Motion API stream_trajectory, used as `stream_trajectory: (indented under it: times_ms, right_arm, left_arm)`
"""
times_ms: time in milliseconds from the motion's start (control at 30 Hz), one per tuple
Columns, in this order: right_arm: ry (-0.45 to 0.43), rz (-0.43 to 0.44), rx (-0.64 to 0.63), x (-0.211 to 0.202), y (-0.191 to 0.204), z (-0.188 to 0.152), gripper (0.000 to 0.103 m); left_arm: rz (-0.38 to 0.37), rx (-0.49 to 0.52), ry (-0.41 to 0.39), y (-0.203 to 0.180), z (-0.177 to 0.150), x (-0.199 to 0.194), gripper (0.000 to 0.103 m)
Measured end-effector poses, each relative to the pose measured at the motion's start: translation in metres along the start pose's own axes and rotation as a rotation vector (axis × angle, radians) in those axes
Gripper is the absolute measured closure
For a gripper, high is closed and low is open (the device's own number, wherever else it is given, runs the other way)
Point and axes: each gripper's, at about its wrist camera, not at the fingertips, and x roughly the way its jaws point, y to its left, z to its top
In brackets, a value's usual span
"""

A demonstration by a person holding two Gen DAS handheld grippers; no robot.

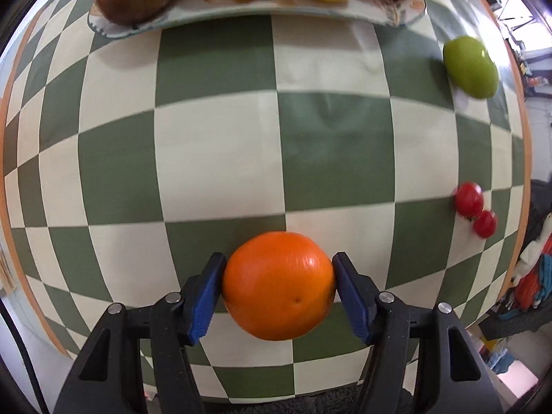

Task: Organize fruits
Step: 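Grasp the orange with the left tool while the right tool grasps the green apple, then carry the orange and green apple onto the plate and open both tools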

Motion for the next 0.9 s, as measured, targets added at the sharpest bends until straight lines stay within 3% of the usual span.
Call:
stream_trajectory:
  times_ms: [267,300,400,467,600,800,900]
  right_arm:
    - [0.023,-0.032,-0.026,0.055,0.008,0.080,0.010]
    - [0.038,-0.037,-0.032,0.063,0.010,0.088,0.012]
    - [0.085,-0.065,-0.070,0.088,0.019,0.105,0.036]
    - [0.082,-0.103,-0.119,0.094,0.026,0.109,0.039]
    - [0.123,-0.065,-0.159,0.091,0.036,0.094,0.039]
    - [0.243,0.035,-0.264,0.095,0.070,0.030,0.039]
    - [0.193,-0.015,-0.319,0.090,0.084,0.017,0.039]
  left_arm:
    - [0.016,-0.113,-0.047,0.038,0.016,-0.018,0.042]
    - [0.014,-0.122,-0.047,0.041,0.016,-0.018,0.042]
    - [0.003,-0.144,-0.040,0.046,0.015,-0.017,0.042]
    - [-0.019,-0.157,-0.030,0.048,0.012,-0.013,0.042]
    - [-0.044,-0.179,-0.028,0.053,0.009,-0.011,0.042]
    - [-0.035,-0.152,-0.022,0.053,0.013,-0.010,0.041]
    - [-0.015,-0.136,-0.026,0.051,0.022,-0.010,0.042]
